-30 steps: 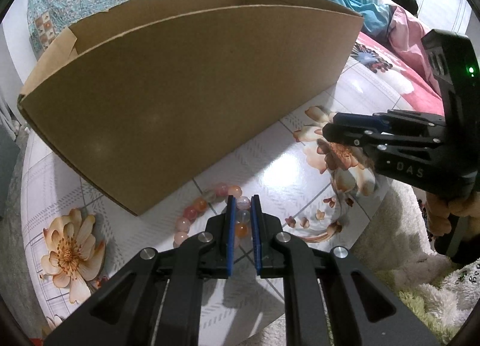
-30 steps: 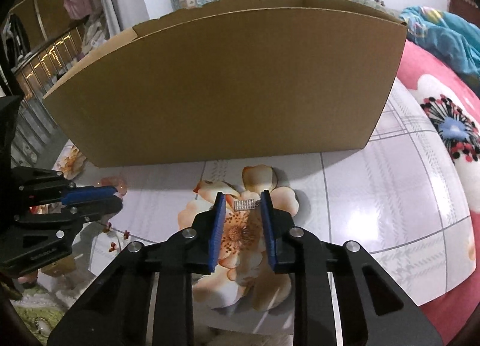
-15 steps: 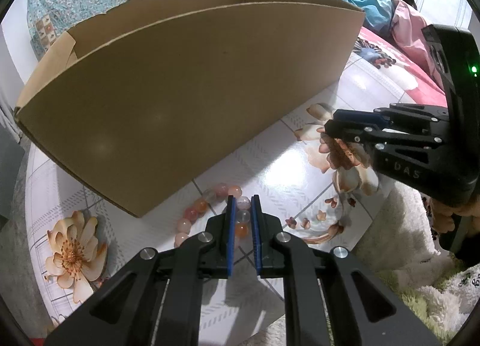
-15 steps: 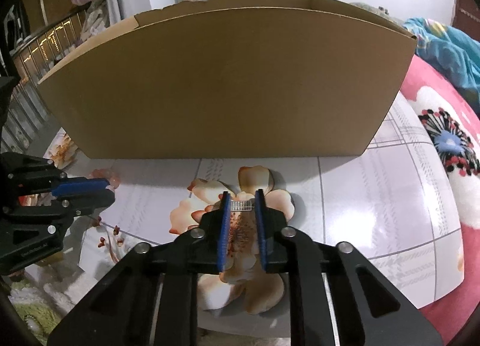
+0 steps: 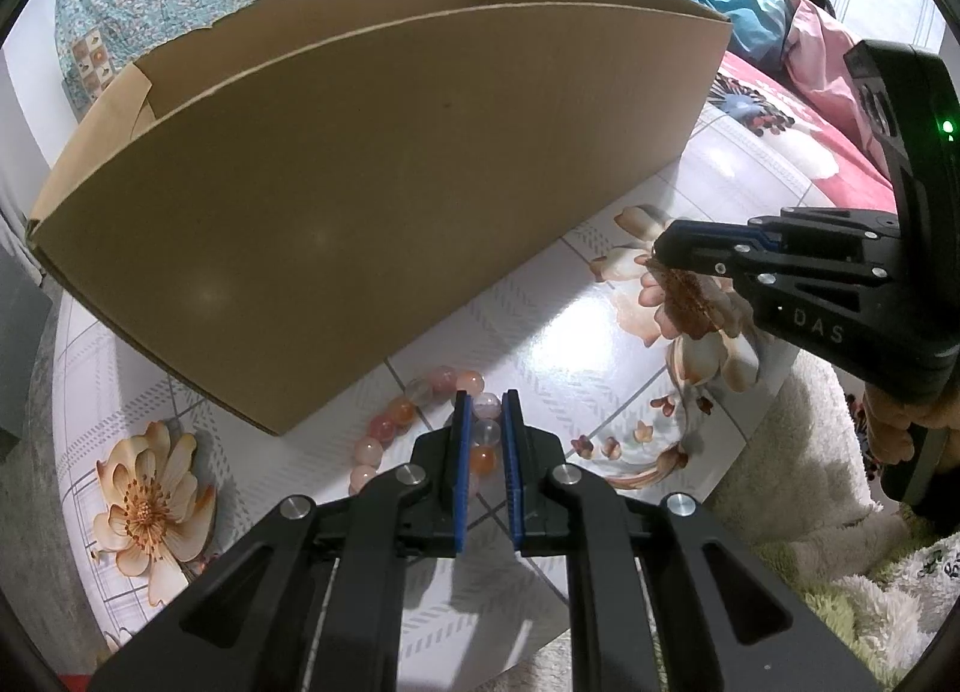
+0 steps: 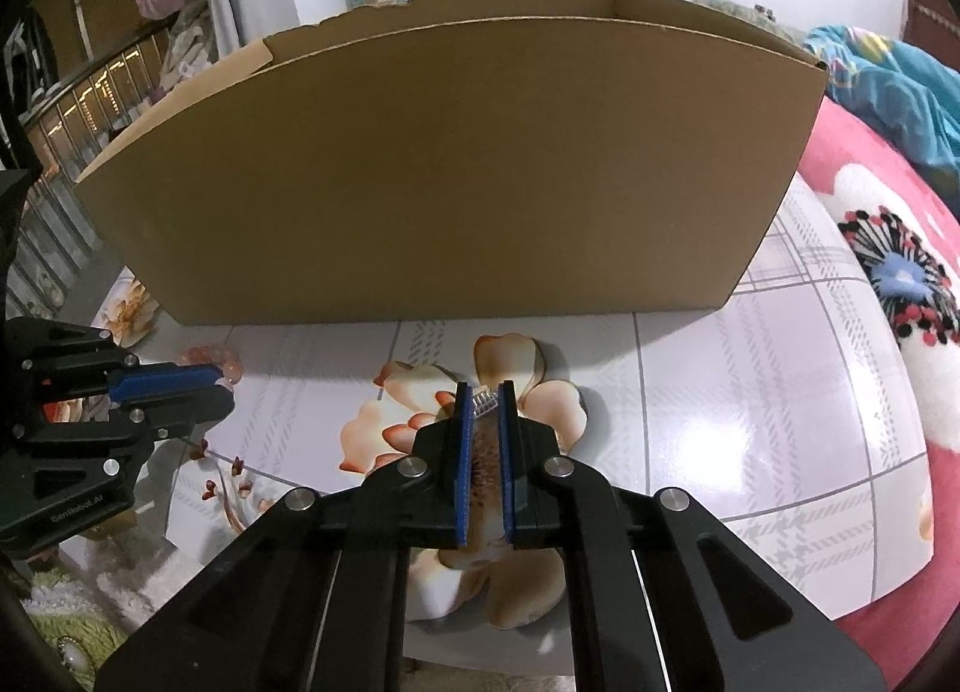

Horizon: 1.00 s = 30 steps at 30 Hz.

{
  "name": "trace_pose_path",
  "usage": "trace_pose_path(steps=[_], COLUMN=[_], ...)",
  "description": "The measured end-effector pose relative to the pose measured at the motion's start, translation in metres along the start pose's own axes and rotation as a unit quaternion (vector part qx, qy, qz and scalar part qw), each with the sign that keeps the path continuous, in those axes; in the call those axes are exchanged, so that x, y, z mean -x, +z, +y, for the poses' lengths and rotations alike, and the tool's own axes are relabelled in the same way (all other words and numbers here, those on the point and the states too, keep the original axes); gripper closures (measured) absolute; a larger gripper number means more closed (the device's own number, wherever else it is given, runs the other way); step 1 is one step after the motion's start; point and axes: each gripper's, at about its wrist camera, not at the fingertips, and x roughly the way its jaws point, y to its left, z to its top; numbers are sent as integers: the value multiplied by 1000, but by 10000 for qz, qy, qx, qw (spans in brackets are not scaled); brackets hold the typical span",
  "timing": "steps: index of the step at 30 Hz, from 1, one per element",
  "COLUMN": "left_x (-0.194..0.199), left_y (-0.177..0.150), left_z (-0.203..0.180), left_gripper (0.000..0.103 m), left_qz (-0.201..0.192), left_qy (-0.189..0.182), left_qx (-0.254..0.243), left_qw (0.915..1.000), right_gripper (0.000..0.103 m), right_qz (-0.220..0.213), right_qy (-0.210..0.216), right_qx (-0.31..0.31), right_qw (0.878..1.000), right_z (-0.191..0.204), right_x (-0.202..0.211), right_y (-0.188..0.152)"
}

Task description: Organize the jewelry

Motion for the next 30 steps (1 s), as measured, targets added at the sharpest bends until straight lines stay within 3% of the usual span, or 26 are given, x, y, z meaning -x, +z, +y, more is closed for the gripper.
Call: trace_pose_path(steps=[10, 13, 15, 21, 23, 30], left_x=[0, 0, 0, 1, 1, 3], left_y=[0, 0, 1, 1, 1, -1], left_z=[0, 1, 2, 2, 3, 5], left_gripper=[93, 93, 93, 93, 93, 93], left_qz=[0, -3, -7, -20, -28, -58], left_qy=[-6, -15, -21, -37, -51, -105], left_qx=[5, 17, 22, 44, 55, 81], left_qw=[10000, 10000, 10000, 10000, 10000, 9999], right_gripper=[101, 91, 73, 73, 77, 81], right_qz=[-36, -50, -19, 214, 306, 736], right_qy=[73, 108, 98, 71, 88, 534], right_qx=[20, 176, 403, 1071, 1210, 1690], right_qw=[10000, 9998, 9991, 9940, 9921, 9814], right_z=[1, 5, 8, 17, 17, 10], right_x=[4, 5, 4, -7, -11, -22], right_y=[-1, 0, 1, 8, 12, 26])
